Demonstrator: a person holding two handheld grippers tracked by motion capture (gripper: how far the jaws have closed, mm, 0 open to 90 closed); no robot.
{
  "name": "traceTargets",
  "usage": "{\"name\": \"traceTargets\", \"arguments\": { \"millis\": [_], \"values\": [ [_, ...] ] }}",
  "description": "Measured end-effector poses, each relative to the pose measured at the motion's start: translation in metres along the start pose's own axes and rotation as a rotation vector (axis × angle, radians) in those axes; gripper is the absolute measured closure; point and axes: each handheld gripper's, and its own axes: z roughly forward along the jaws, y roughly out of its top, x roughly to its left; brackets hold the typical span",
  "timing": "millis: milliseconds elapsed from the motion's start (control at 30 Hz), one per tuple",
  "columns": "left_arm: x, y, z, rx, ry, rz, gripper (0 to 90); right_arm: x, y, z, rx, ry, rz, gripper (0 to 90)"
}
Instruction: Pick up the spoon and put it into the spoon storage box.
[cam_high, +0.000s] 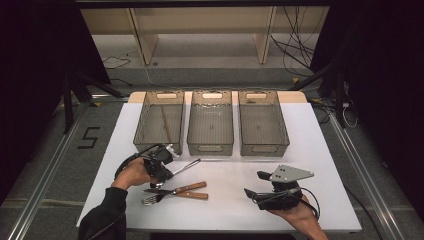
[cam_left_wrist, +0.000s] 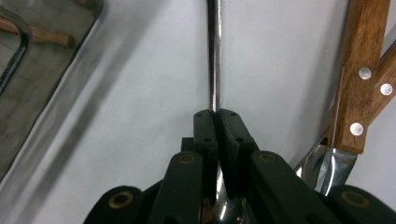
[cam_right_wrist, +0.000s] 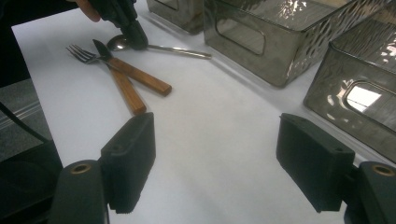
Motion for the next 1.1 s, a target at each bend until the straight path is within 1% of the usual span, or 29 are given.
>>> {"name": "traceTargets", "arguments": {
  "millis": [67,233,300,367,467,533,633,767,833,1000,1067,1100],
  "values": [
    [-0.002,0.001,0.000,0.009,0.010,0.000,85.7,0.000,0.000,0.000,0.000,0.000,-0.001,29.0],
    [-0.004,0.003,-0.001,0.010,0.018,-0.002,85.8,0.000,0.000,0.000,0.000,0.000,-0.001,29.0],
    [-0.004,0.003,-0.001,0.016,0.019,0.010,85.8,0.000,0.000,0.000,-0.001,0.000,0.000,29.0],
    [-0.006,0.004,-0.001,0.012,0.024,0.002,85.8,0.000,0.000,0.000,-0.001,-0.001,-0.001,29.0],
    [-0.008,0.005,-0.002,0.017,0.029,0.010,86.1,0.000,0.000,0.000,-0.001,0.000,0.000,29.0],
    [-0.009,0.006,-0.002,0.019,0.032,0.008,86.2,0.000,0.000,0.000,0.000,-0.001,-0.001,29.0],
    [-0.008,0.005,-0.002,0.012,0.026,0.000,86.2,0.000,0.000,0.000,0.000,0.000,-0.001,29.0],
    [-0.010,0.006,-0.004,0.019,0.026,0.001,86.5,0.000,0.000,0.000,0.000,-0.001,0.000,29.0],
    [-0.010,0.006,-0.003,0.016,0.026,-0.007,86.5,0.000,0.000,0.000,0.000,0.000,0.000,29.0],
    [-0.012,0.007,-0.005,0.026,0.028,-0.001,87.0,0.000,0.000,0.000,0.000,-0.001,-0.001,29.0],
    [-0.013,0.008,-0.005,0.026,0.023,-0.003,87.1,-0.001,0.000,0.000,0.001,-0.002,0.001,29.0],
    [-0.013,0.007,-0.006,0.021,0.011,-0.005,87.3,-0.001,0.000,0.000,0.001,-0.003,0.002,29.0]
  ]
}}
